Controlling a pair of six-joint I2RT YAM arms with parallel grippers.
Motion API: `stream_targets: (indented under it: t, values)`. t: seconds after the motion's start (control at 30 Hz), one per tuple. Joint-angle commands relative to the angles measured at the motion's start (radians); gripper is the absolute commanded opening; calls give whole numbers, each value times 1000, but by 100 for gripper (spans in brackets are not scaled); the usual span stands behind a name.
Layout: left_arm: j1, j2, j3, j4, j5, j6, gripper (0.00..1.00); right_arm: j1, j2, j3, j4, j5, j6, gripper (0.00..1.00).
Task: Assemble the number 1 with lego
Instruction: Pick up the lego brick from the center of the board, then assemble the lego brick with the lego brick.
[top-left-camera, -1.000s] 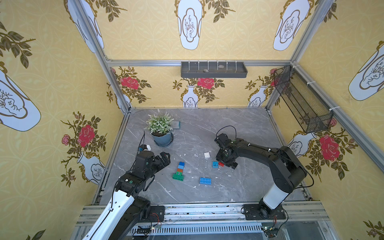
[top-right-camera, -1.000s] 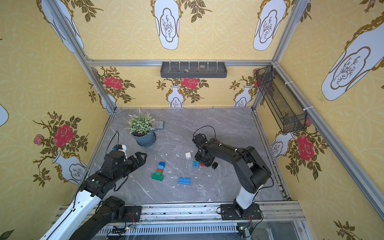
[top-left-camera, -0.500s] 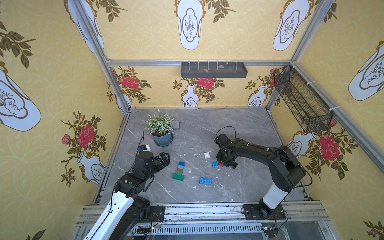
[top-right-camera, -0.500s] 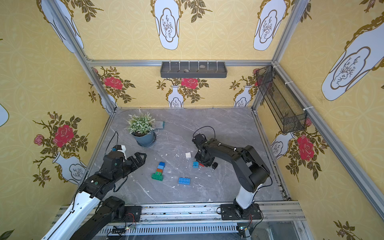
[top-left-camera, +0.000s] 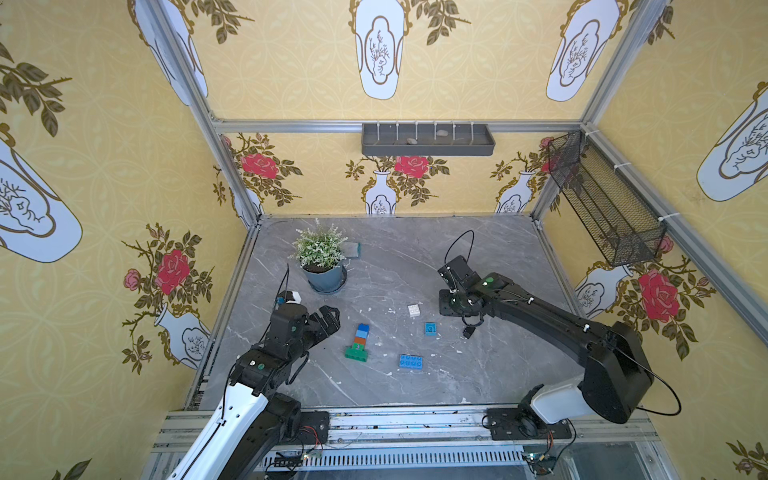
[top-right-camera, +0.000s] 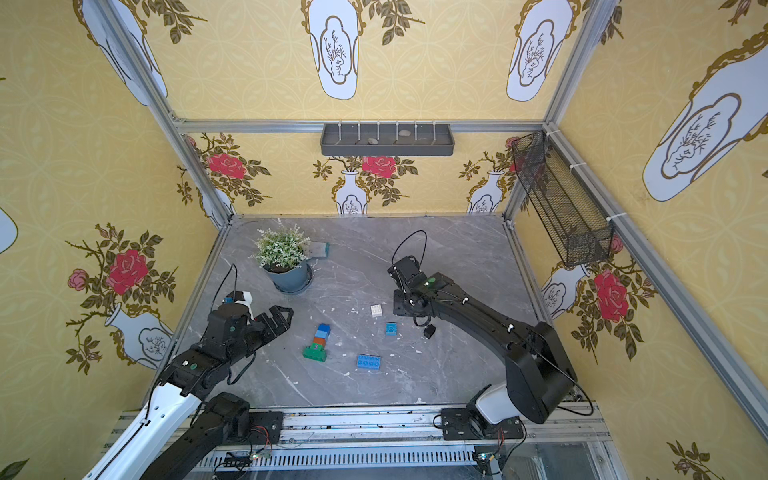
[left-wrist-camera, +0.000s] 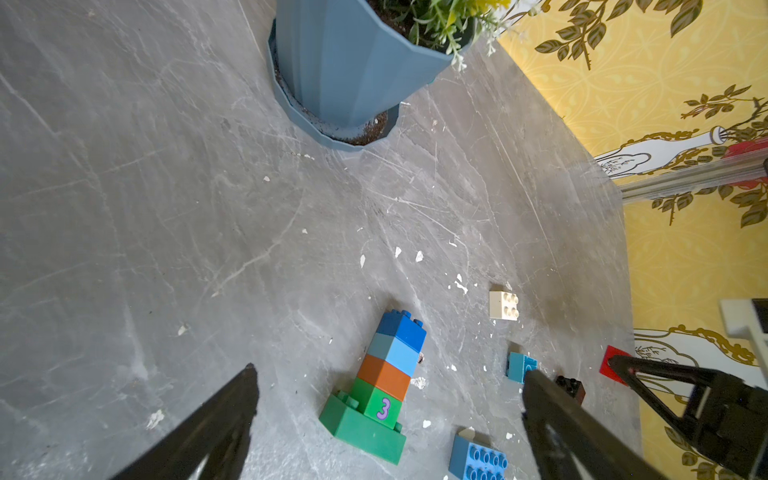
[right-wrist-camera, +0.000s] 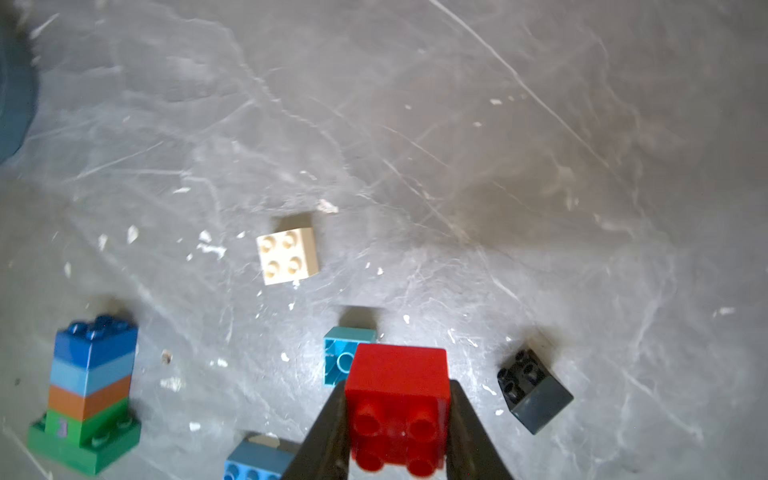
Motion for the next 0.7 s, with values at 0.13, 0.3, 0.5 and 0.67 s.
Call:
stream_targets:
  t: [0.13, 0.3, 0.5, 0.67]
  values:
    - [1, -12, -13, 21, -9, 8, 100, 151, 17, 25, 47, -141, -600, 0]
    - [1, -33, -16, 11, -20, 6, 100, 239, 91, 48, -21, -211, -812, 0]
    - [1, -55, -20, -2, -30, -1, 100, 331, 162, 63, -94, -261, -931, 1]
    - [1, -58, -21, -6, -32, -11, 100, 386, 247, 103, -167, -199, -932, 2]
